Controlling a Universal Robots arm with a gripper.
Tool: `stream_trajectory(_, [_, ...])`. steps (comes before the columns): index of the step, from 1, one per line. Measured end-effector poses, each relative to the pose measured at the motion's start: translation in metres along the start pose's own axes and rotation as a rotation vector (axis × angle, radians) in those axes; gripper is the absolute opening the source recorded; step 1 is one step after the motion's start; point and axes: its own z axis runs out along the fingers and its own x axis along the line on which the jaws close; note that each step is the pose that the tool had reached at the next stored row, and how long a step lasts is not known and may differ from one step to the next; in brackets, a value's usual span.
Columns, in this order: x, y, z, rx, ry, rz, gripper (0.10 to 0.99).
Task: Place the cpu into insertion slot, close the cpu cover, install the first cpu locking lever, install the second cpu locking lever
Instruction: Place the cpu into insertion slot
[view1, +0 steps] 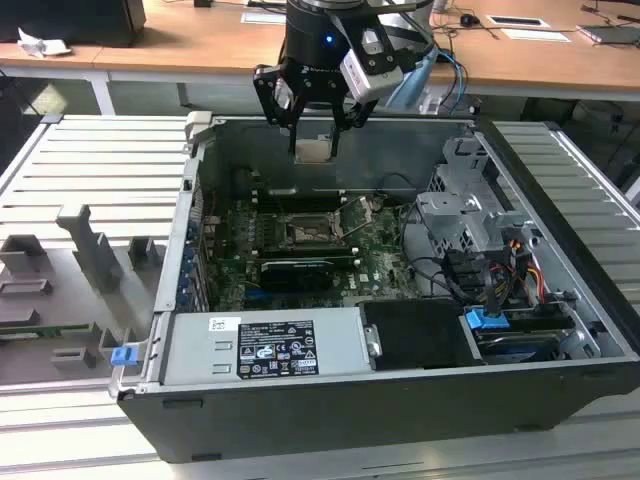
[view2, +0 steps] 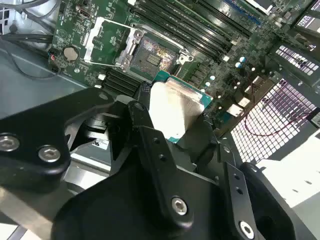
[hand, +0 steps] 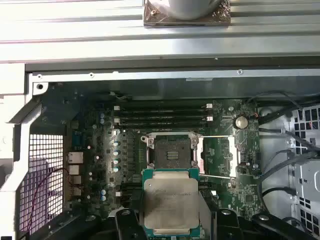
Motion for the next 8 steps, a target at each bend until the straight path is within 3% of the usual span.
stream_trajectory(8, [0.0000, 0.0000, 0.0003, -0.001, -0.0074, 0.083, 0.529])
